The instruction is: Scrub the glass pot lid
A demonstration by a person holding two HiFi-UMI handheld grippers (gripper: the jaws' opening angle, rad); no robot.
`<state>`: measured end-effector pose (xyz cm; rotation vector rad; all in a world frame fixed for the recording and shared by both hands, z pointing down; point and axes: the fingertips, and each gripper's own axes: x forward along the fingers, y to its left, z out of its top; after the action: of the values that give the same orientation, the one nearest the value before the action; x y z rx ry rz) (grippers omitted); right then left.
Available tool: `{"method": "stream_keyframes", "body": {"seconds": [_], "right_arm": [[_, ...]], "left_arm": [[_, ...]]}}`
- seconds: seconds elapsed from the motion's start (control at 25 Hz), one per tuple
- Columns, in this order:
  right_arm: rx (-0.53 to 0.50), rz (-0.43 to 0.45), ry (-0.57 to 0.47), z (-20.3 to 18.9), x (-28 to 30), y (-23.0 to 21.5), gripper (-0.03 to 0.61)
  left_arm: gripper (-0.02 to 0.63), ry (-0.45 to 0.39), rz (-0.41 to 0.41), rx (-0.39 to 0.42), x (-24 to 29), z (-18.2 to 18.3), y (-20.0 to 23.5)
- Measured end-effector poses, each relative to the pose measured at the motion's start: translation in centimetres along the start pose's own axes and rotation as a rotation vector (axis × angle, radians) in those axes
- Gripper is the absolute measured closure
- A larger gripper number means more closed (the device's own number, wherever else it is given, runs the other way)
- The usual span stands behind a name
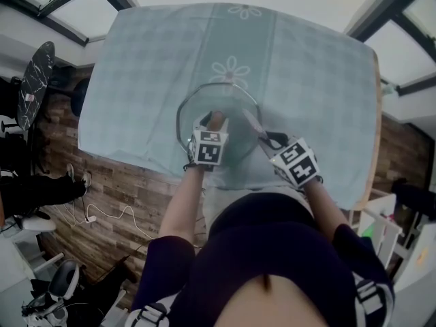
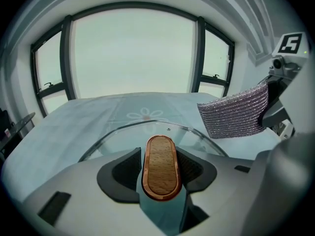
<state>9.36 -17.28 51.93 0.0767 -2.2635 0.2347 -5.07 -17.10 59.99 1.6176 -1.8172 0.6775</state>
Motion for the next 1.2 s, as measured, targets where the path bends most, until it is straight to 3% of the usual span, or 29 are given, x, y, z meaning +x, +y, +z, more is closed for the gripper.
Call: {"method": "stream_keyframes", "body": {"seconds": [0.16, 0.8, 1.08, 1.2], "right_arm": [[0.006, 0.001, -0.001, -0.1, 0.1, 0.0, 0.501], [0.068, -0.09, -0.049, -1.5, -2.5, -0.9, 0.502], [0.144, -0.15, -0.075, -2.7, -3.9, -1.8, 0.501], [0.171, -0.175, -0.08, -3.2, -4.3, -2.2, 0.502]], "left_arm": [[0.442, -0.001, -0.006, 0.02, -0.1, 0.0, -0.3], [0.448, 0.026, -0.046, -0.049, -0.3, 0.0, -0.2], [0.448, 0.03, -0.106, -0.015, -0.9, -0.3, -1.2], [0.448, -0.005, -0.148, -0.018, -1.2, 0.0, -1.6]]}}
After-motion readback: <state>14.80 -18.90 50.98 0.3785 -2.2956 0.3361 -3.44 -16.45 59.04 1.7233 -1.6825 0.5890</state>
